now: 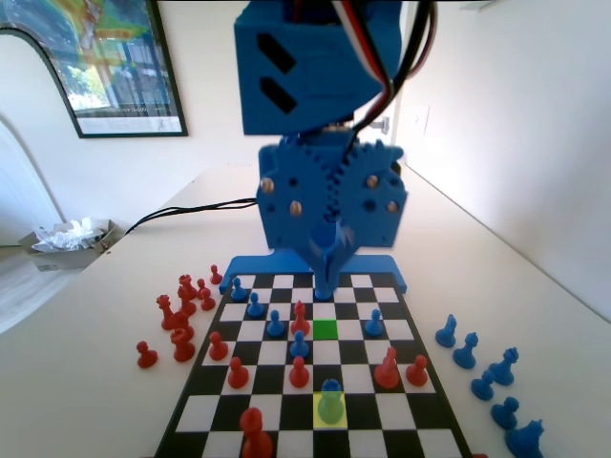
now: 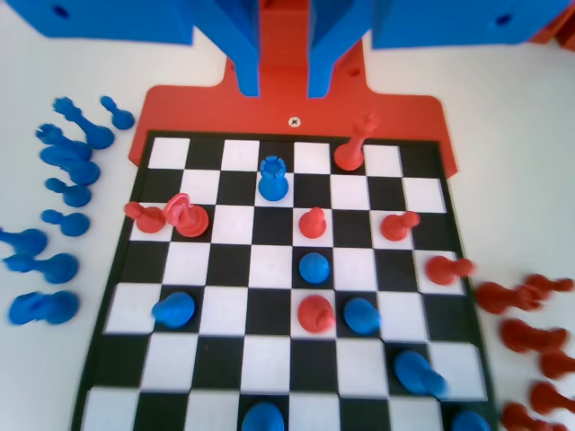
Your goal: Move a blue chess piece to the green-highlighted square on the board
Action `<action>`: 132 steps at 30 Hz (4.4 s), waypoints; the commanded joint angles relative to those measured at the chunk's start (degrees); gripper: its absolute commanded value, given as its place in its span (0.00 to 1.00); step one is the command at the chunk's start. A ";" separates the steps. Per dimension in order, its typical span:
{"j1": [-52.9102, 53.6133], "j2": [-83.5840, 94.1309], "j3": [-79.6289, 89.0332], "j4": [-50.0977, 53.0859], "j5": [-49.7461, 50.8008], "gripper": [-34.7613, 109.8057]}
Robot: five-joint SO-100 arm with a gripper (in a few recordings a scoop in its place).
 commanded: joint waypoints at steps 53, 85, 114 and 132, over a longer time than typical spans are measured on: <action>-1.49 -15.47 -4.83 -9.58 -1.14 0.31; -2.20 -16.26 -1.23 -12.74 -1.93 0.30; -4.57 0.09 6.42 -3.25 -1.58 0.25; -3.08 15.21 35.77 -17.49 -6.33 0.25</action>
